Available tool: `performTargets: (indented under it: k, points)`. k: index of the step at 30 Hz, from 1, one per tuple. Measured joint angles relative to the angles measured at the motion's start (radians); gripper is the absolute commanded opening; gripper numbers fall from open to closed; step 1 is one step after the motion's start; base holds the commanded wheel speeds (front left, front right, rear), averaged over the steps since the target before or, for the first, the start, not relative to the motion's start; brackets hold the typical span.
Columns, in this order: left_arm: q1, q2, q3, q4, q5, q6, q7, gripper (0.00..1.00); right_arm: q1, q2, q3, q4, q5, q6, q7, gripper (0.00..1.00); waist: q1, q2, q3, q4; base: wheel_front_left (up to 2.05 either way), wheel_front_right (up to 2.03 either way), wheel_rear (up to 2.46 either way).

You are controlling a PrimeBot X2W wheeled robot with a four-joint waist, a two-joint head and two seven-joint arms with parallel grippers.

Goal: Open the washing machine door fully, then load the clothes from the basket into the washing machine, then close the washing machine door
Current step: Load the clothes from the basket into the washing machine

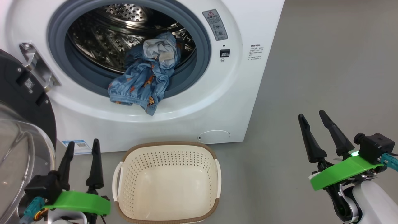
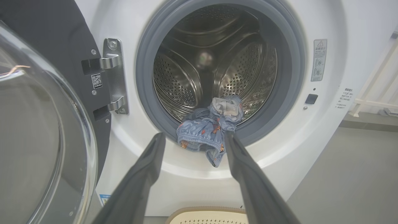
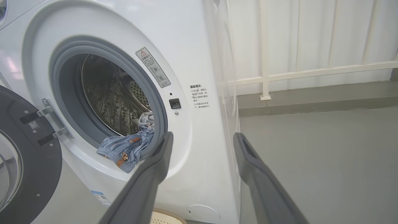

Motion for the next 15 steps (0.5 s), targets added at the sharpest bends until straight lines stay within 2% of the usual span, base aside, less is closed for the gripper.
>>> performTargets:
  k: [15]
  points:
    - [0.004, -0.003, -0.004, -0.001, 0.000, 0.000, 0.000, 1.00, 0.000, 0.000, 0.007, 0.004, 0.000, 0.000, 0.000, 1.00, 0.0000, 0.0000, -0.004, -0.003, 0.00, 0.00, 0.00]
